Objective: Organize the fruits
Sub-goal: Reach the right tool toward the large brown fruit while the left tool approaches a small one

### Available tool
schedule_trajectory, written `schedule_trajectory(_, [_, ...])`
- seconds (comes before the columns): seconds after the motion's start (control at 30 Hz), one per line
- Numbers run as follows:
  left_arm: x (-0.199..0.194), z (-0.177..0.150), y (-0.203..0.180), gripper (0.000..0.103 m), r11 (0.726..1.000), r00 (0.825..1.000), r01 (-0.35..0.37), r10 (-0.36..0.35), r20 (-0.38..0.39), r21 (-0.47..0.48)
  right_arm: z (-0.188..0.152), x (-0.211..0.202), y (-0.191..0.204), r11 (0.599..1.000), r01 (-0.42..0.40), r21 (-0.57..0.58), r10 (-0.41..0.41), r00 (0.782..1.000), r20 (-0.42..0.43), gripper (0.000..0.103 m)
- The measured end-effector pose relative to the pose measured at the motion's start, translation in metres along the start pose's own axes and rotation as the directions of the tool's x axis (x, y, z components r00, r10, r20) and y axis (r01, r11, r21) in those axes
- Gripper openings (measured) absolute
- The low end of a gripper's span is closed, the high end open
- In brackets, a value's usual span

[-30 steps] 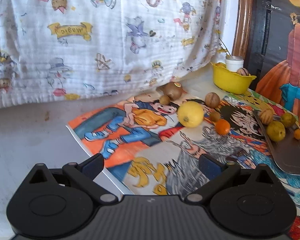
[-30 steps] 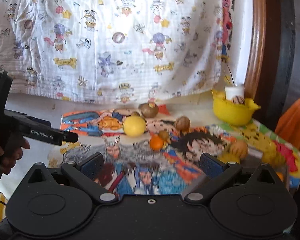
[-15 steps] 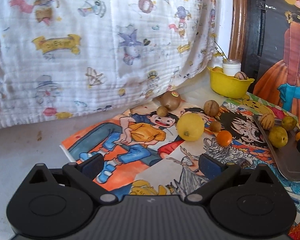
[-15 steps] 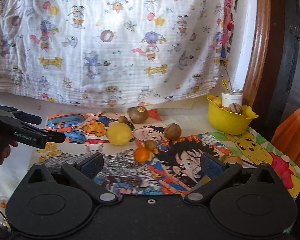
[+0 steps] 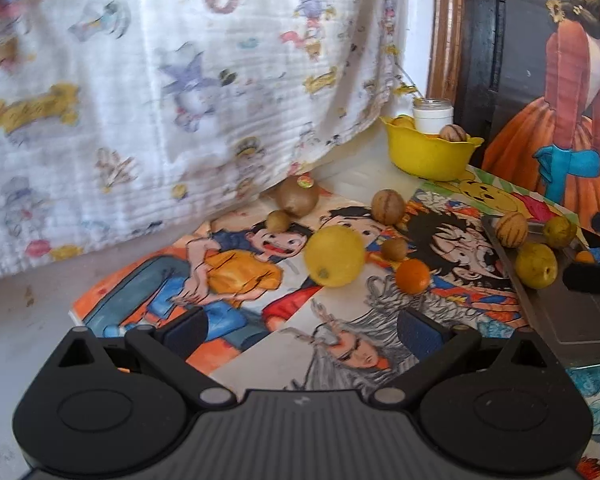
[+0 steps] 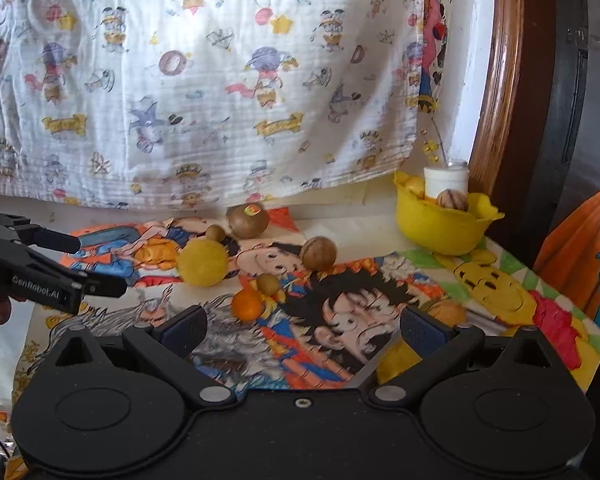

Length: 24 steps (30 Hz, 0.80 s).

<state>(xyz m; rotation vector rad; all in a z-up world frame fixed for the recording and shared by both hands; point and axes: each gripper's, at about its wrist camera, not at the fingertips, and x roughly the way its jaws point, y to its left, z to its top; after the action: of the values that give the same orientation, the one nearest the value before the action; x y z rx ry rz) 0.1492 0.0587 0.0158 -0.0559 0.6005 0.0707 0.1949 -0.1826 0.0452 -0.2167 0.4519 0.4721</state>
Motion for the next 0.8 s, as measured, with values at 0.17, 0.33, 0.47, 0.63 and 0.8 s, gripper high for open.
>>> schedule_trajectory(0.17, [0.001, 0.014, -0.015, 0.103, 0.999, 1.000, 0.028, -0.028, 0.009, 0.022, 0.014, -0.001, -0.016, 1.000, 0.007, -0.001, -0.007, 1.000, 0.003, 0.102])
schedule_trajectory(0.33, [0.003, 0.034, -0.026, 0.103, 0.994, 0.996, 0.088, -0.089, 0.005, 0.064, 0.032, 0.002, -0.033, 1.000, -0.025, -0.019, 0.025, 0.999, -0.020, 0.102])
schedule_trajectory(0.47, [0.018, 0.059, -0.032, 0.103, 0.979, 0.987, 0.158, -0.158, -0.004, 0.132, 0.060, 0.023, -0.048, 0.998, -0.059, -0.038, 0.057, 0.997, -0.056, 0.102])
schedule_trajectory(0.63, [0.060, 0.085, -0.046, 0.102, 0.933, 0.976, 0.215, -0.211, -0.043, 0.289, 0.078, 0.069, -0.046, 0.979, -0.076, -0.187, 0.060, 0.994, -0.094, 0.102])
schedule_trajectory(0.8, [0.098, 0.093, -0.052, 0.101, 0.918, 0.968, 0.249, -0.225, -0.112, 0.310, 0.068, 0.099, -0.053, 0.982, -0.088, -0.165, 0.075, 0.993, -0.087, 0.102])
